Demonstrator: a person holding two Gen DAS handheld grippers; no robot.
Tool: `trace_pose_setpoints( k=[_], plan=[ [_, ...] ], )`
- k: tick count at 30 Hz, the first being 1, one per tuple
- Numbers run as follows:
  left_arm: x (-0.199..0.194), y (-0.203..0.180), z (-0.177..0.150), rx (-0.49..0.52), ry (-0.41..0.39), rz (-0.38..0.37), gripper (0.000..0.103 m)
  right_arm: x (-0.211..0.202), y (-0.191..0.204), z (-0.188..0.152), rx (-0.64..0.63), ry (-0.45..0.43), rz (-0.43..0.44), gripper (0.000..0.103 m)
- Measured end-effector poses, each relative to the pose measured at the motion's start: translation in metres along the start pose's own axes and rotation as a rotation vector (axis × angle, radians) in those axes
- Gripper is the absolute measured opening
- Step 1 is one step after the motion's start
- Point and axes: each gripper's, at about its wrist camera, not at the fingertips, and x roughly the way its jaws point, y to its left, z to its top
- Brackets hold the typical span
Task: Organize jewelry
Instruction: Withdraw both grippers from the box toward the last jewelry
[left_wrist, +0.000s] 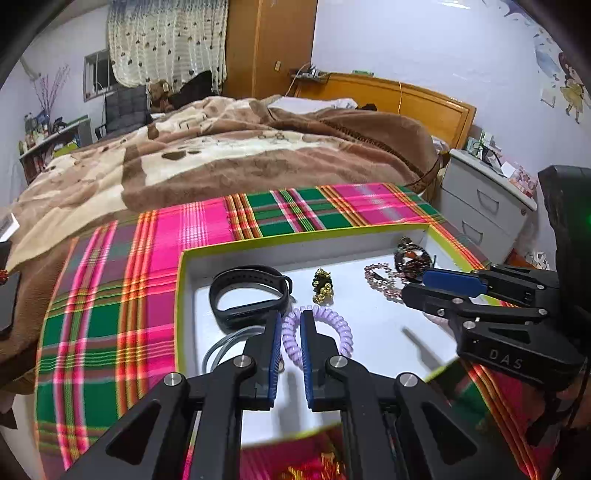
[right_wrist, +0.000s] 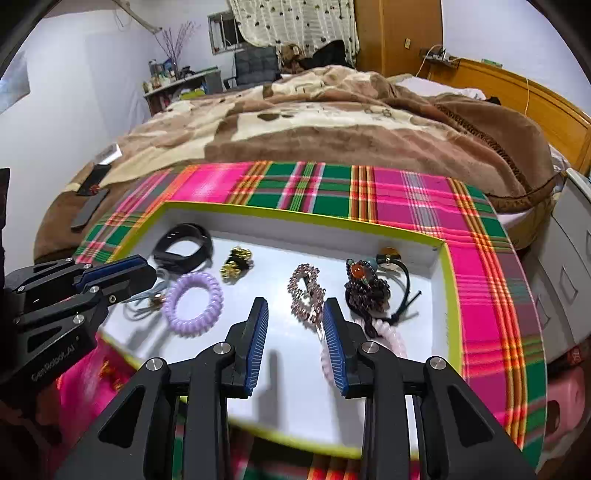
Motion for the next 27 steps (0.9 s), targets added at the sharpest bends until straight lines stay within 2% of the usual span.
trace_pose_setpoints(
  k=[10, 18, 27],
  plan=[
    [-0.068, -0.015, -0.028, 0.014, -0.097, 0.006, 0.009, -0.067, 0.012, -0.033, 0.011, -0.090, 0.032, 0.032],
    [-0.113, -0.027, -0.064, 0.006, -0.127, 0.005, 0.009, -0.108, 0.024, -0.073, 0.025, -0.126, 0.048, 0.032],
    [-0.148, -0.036, -0.098, 0.002, -0.141, 0.022, 0.009, -0.134, 0.033, -0.110, 0.050, -0.133, 0.060, 0.032]
  ],
)
